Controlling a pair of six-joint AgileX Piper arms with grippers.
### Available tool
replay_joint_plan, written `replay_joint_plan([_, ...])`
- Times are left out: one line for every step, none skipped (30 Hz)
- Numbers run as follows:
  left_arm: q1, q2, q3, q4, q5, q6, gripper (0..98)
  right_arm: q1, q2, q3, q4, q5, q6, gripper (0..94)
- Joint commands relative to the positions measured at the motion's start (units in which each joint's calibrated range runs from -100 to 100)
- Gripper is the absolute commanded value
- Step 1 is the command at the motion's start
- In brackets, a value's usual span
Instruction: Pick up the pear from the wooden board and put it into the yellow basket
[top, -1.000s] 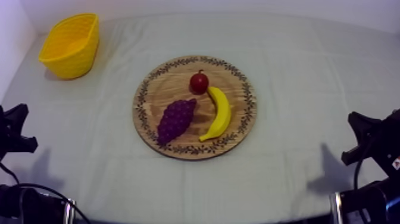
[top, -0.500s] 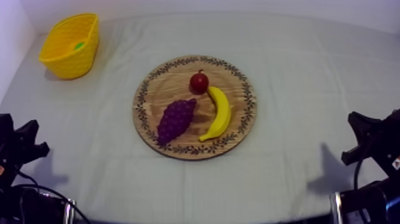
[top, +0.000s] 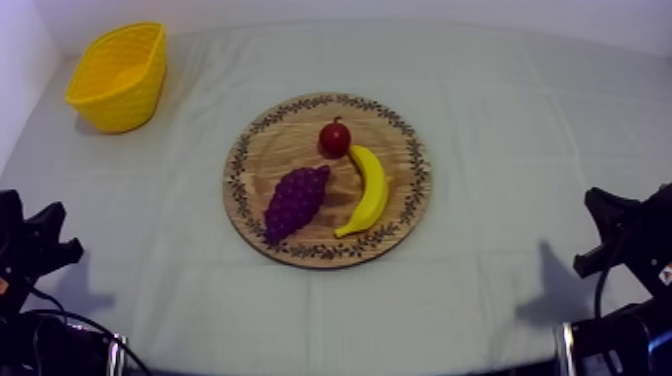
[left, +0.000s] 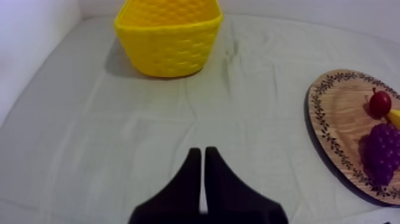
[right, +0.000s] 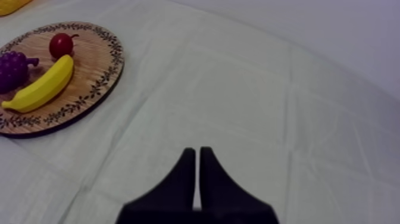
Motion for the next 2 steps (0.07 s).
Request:
replay_joint_plan([0.0,0.0,0.0,-0.02,0.0,0.0,0.0,0.0,0.0,0.0,0.0,0.0,0.0,0.4])
replay_joint_plan([0.0,0.0,0.0,-0.02,0.0,0.0,0.0,0.0,0.0,0.0,0.0,0.0,0.0,0.4])
